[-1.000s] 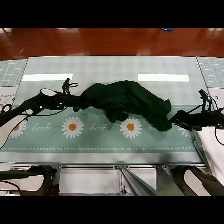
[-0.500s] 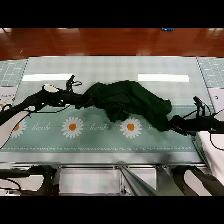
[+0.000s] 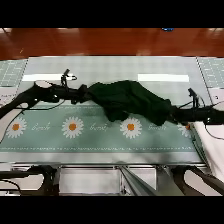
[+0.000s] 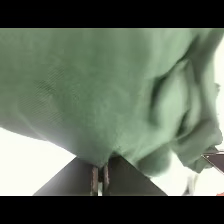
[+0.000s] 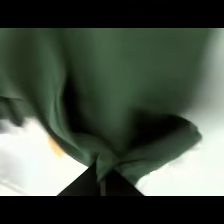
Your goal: Fold the shirts.
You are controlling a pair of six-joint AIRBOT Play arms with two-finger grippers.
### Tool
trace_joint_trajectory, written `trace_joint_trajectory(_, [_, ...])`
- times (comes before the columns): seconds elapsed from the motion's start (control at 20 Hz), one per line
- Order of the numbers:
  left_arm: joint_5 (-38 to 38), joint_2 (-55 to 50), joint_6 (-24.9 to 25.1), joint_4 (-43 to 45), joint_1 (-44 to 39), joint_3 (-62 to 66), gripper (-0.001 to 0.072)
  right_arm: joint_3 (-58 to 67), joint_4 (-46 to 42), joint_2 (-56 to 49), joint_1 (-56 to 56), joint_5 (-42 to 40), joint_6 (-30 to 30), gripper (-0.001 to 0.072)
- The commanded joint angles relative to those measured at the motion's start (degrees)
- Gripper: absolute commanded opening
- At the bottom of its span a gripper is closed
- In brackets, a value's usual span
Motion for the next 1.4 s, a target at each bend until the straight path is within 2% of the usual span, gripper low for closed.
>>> trace_joint_trajectory(0.0, [-4.22, 6.25, -0.02, -0.09, 6.75, 5.49, 0.0016, 16.04, 0.52, 1.62, -0.02, 5.11, 1.07, 0.0025])
trace_joint_trajectory(0.1, [-5.03, 11.72, -0.02, -0.07, 11.47, 11.17, 0.0016, 31.45, 0.20, 1.95, 0.04, 7.48, 4.83, 0.0025])
trace_joint_trajectory(0.25, [-7.96, 19.50, -0.72, -0.09, 17.44, 21.14, 0.0016, 51.98, 0.79, 3.48, 0.02, 10.21, 7.28, 0.0025])
trace_joint_trajectory(0.4, [-9.18, 27.02, -1.25, -0.07, 21.53, 27.61, 0.0016, 62.88, -1.42, 7.69, -0.02, 9.27, 8.35, 0.0025])
trace_joint_trajectory(0.55, [-9.53, 35.41, -1.27, 1.38, 25.29, 28.41, 0.0016, 63.78, -4.52, 13.86, -0.02, 7.82, 9.33, 0.0025])
trace_joint_trajectory(0.6, [-10.36, 37.90, -1.31, 3.02, 26.53, 28.41, 0.0016, 63.78, -5.09, 15.28, -0.02, 8.35, 11.32, 0.0025])
trace_joint_trajectory(0.85, [-21.22, 47.78, -1.95, 9.38, 33.55, 28.39, 0.0016, 63.80, -5.90, 23.47, -0.02, 6.84, 11.02, 0.0025])
trace_joint_trajectory(0.9, [-21.57, 49.40, -3.72, 12.59, 33.07, 28.35, 0.0016, 63.80, -6.80, 24.87, -0.02, 6.45, 11.06, 0.0025])
trace_joint_trajectory(1.0, [-24.70, 51.71, -4.15, 17.90, 30.32, 28.35, 0.0016, 63.80, -8.31, 27.15, -0.02, 6.23, 11.39, 0.0025])
trace_joint_trajectory(1.1, [-26.64, 53.68, -4.81, 24.39, 23.85, 26.43, 0.0016, 63.78, -9.84, 28.39, -0.02, 7.13, 11.54, 0.0025])
trace_joint_trajectory(1.25, [-29.64, 55.21, -6.93, 31.89, 16.09, 19.82, 0.0017, 60.76, -14.01, 28.44, -0.02, 9.75, 12.98, 0.0025])
trace_joint_trajectory(1.35, [-30.32, 54.71, -7.37, 36.33, 15.19, 11.26, 0.0016, 53.66, -15.45, 28.26, -0.02, 10.19, 14.03, 0.0025])
